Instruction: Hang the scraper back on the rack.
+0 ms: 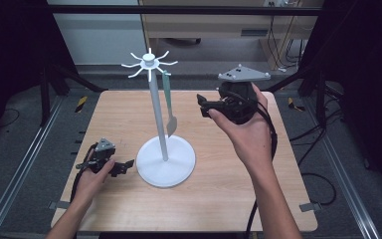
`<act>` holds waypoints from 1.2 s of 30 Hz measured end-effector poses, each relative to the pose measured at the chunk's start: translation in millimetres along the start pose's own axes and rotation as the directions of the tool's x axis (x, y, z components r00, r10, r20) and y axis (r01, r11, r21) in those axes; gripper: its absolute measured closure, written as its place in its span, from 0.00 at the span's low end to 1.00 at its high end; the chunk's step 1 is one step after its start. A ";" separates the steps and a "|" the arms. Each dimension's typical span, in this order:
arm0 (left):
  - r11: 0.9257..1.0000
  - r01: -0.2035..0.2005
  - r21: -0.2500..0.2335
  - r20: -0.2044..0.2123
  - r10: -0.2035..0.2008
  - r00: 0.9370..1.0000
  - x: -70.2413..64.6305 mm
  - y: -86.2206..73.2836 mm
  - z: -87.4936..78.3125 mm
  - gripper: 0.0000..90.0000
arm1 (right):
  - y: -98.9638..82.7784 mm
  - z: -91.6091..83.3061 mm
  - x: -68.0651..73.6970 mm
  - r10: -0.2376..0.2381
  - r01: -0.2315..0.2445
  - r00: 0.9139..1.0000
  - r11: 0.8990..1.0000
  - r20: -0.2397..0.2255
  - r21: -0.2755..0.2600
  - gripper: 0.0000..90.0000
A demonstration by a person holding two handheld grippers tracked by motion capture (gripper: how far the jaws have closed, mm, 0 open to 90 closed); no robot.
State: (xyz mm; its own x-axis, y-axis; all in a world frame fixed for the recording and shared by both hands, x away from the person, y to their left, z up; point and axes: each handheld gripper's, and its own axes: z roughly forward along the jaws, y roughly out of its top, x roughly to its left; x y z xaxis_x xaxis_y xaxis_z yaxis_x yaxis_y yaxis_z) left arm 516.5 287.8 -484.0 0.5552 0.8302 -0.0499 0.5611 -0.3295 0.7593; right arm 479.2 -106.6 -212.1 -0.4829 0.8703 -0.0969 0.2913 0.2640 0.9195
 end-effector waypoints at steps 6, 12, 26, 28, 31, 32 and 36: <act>1.000 -0.002 -0.002 -0.007 0.002 1.000 0.6 0.0 -0.1 0.04 | -11.4 -0.4 -10.9 0.017 -0.018 0.999 1.000 0.049 0.018 0.15; 1.000 -0.006 -0.004 -0.008 0.006 1.000 -1.0 0.3 0.0 0.04 | -28.6 -2.4 -21.7 0.036 -0.039 0.996 0.999 0.086 0.030 0.10; 1.000 -0.003 -0.004 -0.013 0.003 1.000 0.1 -0.4 -0.6 0.04 | -73.6 -8.0 -37.6 0.062 -0.069 0.989 0.996 0.134 0.050 0.06; 1.000 -0.001 -0.006 -0.015 0.001 1.000 0.2 -0.4 -0.6 0.04 | -80.3 -8.6 -38.1 0.061 -0.069 0.989 0.996 0.137 0.057 0.06; 1.000 0.001 -0.007 -0.015 -0.001 1.000 0.3 -0.5 -0.6 0.04 | -90.6 -8.7 -38.5 0.070 -0.079 0.987 0.995 0.142 0.060 0.06; 1.000 0.001 -0.007 -0.016 -0.001 1.000 0.2 -0.5 -0.5 0.04 | -94.3 -8.4 -38.3 0.075 -0.084 0.987 0.994 0.141 0.064 0.06; 1.000 -0.002 -0.005 -0.016 0.002 1.000 0.3 -0.4 -0.8 0.04 | -111.3 -4.7 -36.7 0.073 -0.084 0.987 0.994 0.143 0.075 0.06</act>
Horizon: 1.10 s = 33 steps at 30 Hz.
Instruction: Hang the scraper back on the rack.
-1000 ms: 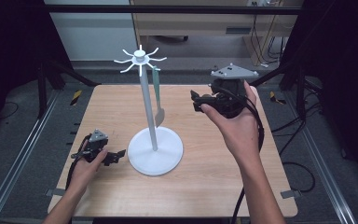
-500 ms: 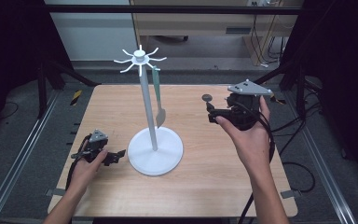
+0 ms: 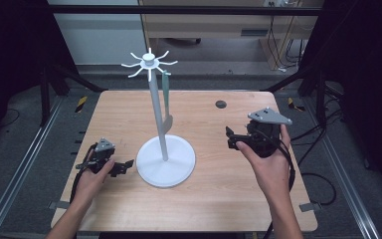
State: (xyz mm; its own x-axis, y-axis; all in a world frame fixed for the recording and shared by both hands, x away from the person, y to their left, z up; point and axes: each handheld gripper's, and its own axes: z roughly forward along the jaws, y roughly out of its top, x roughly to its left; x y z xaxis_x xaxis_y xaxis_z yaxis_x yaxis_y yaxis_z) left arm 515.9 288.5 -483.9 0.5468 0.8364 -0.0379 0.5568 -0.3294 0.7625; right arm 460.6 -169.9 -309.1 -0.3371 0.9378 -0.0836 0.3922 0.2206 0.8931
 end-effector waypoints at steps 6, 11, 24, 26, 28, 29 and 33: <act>1.000 0.003 -0.001 -0.003 -0.003 1.000 0.7 -0.2 -0.4 0.04 | -25.1 9.2 -0.1 0.011 -0.011 1.000 0.999 0.002 0.039 0.06; 1.000 0.000 0.002 -0.002 0.000 1.000 0.0 -0.1 -0.5 0.04 | -40.0 15.4 -0.7 0.011 -0.011 1.000 0.997 0.007 0.073 0.06; 1.000 0.005 -0.006 -0.003 -0.005 1.000 1.4 -0.1 -0.8 0.04 | -84.2 36.9 -2.1 0.016 -0.019 1.000 0.990 0.023 0.143 0.06; 1.000 0.004 -0.004 -0.001 -0.004 1.000 1.5 0.0 -1.0 0.04 | -88.3 39.6 -2.0 0.018 -0.021 0.999 0.988 0.027 0.150 0.06; 1.000 0.004 -0.006 -0.002 -0.004 1.000 1.3 0.0 -1.0 0.04 | -90.1 40.8 -1.5 0.021 -0.025 0.999 0.987 0.027 0.156 0.06; 1.000 0.003 -0.005 0.000 -0.003 1.000 1.3 0.1 -1.1 0.04 | -94.0 43.2 -0.4 0.021 -0.026 0.999 0.987 0.034 0.161 0.06; 1.000 0.004 -0.005 0.000 -0.004 1.000 1.2 0.1 -1.1 0.04 | -102.4 47.9 2.5 0.024 -0.026 1.000 0.985 0.018 0.171 0.06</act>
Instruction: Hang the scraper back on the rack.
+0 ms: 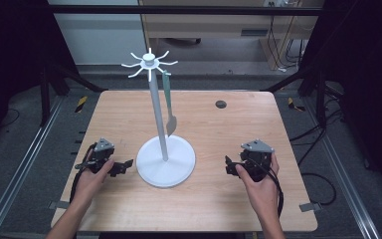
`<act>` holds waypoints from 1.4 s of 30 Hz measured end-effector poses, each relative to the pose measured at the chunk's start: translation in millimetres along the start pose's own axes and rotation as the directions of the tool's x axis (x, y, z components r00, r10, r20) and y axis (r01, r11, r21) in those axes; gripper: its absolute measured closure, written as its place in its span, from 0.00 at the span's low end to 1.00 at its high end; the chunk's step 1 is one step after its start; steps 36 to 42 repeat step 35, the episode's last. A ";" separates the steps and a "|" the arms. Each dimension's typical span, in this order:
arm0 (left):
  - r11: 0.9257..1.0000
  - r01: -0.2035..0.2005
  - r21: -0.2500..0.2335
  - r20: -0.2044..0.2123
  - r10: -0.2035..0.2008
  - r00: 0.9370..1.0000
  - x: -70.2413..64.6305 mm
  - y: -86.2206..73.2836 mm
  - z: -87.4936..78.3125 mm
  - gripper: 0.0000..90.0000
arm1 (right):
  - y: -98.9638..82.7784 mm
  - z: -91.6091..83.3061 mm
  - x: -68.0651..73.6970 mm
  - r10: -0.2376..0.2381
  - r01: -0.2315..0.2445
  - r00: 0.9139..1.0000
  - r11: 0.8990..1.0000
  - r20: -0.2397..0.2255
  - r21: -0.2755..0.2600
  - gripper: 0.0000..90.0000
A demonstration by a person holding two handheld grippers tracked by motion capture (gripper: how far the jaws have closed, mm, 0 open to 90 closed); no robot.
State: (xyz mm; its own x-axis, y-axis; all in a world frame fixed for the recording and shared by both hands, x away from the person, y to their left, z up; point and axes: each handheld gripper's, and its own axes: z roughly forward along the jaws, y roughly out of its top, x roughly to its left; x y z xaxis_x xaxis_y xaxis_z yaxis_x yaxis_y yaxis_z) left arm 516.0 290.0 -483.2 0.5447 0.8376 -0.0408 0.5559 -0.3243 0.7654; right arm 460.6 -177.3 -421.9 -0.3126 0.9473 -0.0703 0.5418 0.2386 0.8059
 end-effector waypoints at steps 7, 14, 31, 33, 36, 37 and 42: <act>1.000 0.000 0.001 0.000 0.000 1.000 -0.1 0.0 0.1 0.04 | -10.4 8.8 2.8 -0.002 0.002 1.000 1.000 -0.007 0.017 0.06; 1.000 -0.002 0.002 0.001 0.002 1.000 -0.2 0.0 0.2 0.04 | -19.9 18.0 3.4 -0.004 0.004 1.000 0.999 -0.009 0.042 0.07; 1.000 -0.012 0.008 0.001 0.012 1.000 -2.4 0.3 1.4 0.04 | -42.3 44.4 -3.1 0.002 0.001 0.999 0.998 -0.048 0.068 0.09; 1.000 -0.017 0.009 0.003 0.017 1.000 -3.2 0.6 1.6 0.04 | -46.7 47.2 -4.0 0.021 -0.015 0.997 0.996 -0.069 0.084 0.10; 1.000 -0.019 0.009 0.003 0.019 1.000 -3.6 0.8 1.7 0.04 | -49.5 49.1 -4.6 0.031 -0.024 0.997 0.995 -0.074 0.095 0.10; 1.000 -0.019 0.009 0.003 0.019 1.000 -3.6 0.8 1.7 0.04 | -49.5 49.1 -4.6 0.031 -0.024 0.997 0.995 -0.074 0.095 0.10; 1.000 -0.019 0.009 0.003 0.019 1.000 -3.6 0.8 1.7 0.04 | -49.5 49.1 -4.6 0.031 -0.024 0.997 0.995 -0.074 0.095 0.10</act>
